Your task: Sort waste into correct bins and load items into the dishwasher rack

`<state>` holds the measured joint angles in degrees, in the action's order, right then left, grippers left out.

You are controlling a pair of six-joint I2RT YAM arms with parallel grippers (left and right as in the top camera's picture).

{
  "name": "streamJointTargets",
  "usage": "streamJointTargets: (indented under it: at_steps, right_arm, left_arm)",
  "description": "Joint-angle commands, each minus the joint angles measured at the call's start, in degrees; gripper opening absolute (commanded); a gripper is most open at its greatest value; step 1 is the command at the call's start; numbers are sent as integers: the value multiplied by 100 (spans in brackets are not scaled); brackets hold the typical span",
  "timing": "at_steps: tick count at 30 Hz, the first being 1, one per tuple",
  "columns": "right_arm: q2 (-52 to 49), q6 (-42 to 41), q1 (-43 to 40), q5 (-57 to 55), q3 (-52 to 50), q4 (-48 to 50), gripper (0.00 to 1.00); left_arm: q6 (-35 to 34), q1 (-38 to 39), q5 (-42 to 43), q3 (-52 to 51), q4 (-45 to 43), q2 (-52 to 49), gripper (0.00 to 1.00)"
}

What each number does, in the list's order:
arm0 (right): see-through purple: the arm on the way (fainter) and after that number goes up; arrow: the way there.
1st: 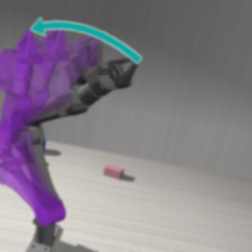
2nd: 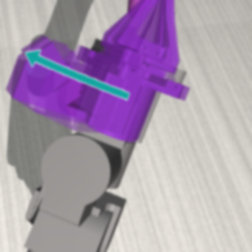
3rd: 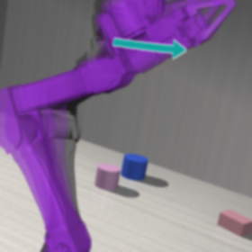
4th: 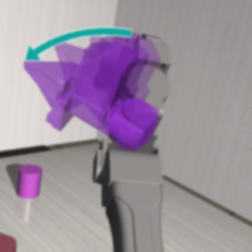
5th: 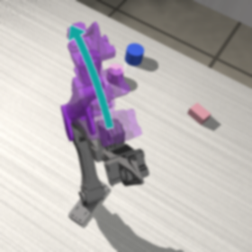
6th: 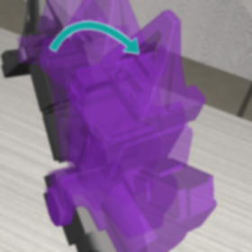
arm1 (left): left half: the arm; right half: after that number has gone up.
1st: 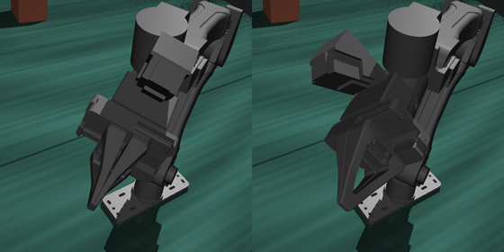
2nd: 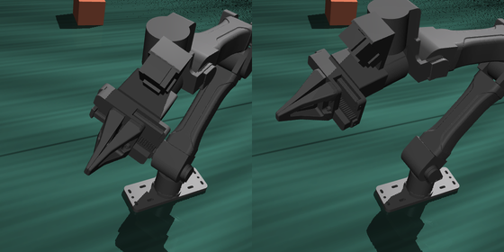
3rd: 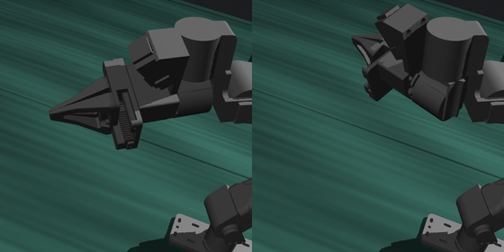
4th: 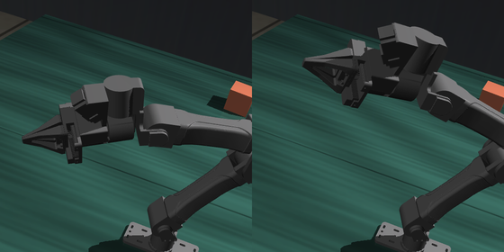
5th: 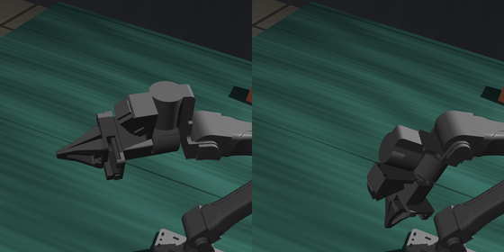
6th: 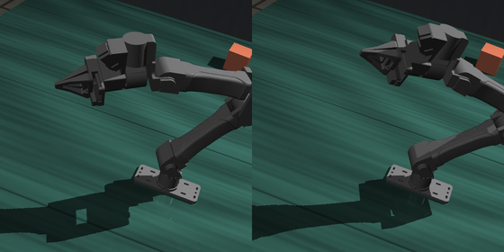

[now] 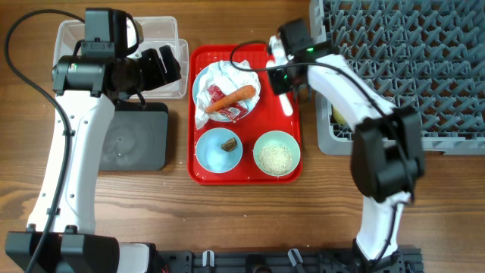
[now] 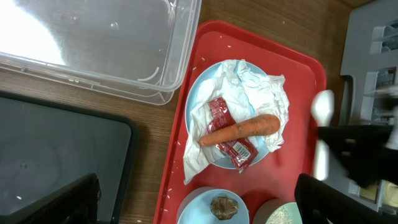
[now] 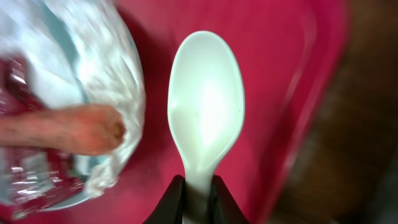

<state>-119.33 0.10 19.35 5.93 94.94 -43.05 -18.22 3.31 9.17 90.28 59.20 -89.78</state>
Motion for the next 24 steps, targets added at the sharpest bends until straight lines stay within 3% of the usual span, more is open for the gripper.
streamJointTargets:
  at_steps: [1,10,19,23,24]
  right_arm:
    - [564,-127,-133,-61,186,-13,4]
    - [1624,-164,-1023,-275,186,-74,4]
    - [1139,-33,-1434,-645,170,170,4]
    - [820,-223,-1458,-833,170,367,12]
    - [809,-229,-1480,-855,170,409,25]
  left_arm:
    - [-70,-11,-72,39,4,11,100]
    - [-68,-11,-74,39,2,9,100]
    - [-70,-11,-72,39,4,11,100]
    - [-68,-11,-72,39,2,9,100]
    - [-70,-11,-74,39,2,9,100]
